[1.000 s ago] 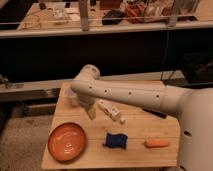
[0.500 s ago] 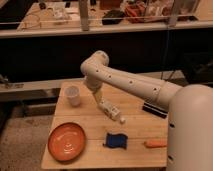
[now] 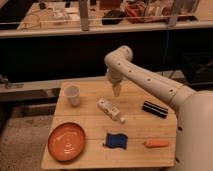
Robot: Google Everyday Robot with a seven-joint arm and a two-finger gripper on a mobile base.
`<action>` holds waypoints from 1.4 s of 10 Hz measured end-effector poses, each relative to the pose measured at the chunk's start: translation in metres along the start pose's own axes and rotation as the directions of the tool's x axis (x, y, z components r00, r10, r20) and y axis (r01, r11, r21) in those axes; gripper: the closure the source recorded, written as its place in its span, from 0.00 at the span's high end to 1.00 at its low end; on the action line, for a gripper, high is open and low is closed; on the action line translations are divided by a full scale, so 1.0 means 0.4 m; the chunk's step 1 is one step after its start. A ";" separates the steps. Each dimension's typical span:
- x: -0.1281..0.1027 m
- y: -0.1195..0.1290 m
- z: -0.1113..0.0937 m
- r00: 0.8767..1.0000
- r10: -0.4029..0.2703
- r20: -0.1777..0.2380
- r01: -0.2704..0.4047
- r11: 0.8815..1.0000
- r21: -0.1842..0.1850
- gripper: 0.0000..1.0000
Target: Move the arm in a circular motion
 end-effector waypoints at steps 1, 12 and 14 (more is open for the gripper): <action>0.048 0.019 0.003 0.999 0.034 -0.010 -0.034 0.999 -0.007 0.80; 0.104 0.506 -0.131 0.983 0.174 -0.061 -0.177 0.982 -0.057 0.80; -0.011 0.508 -0.140 0.995 0.099 -0.033 -0.101 0.993 -0.061 0.80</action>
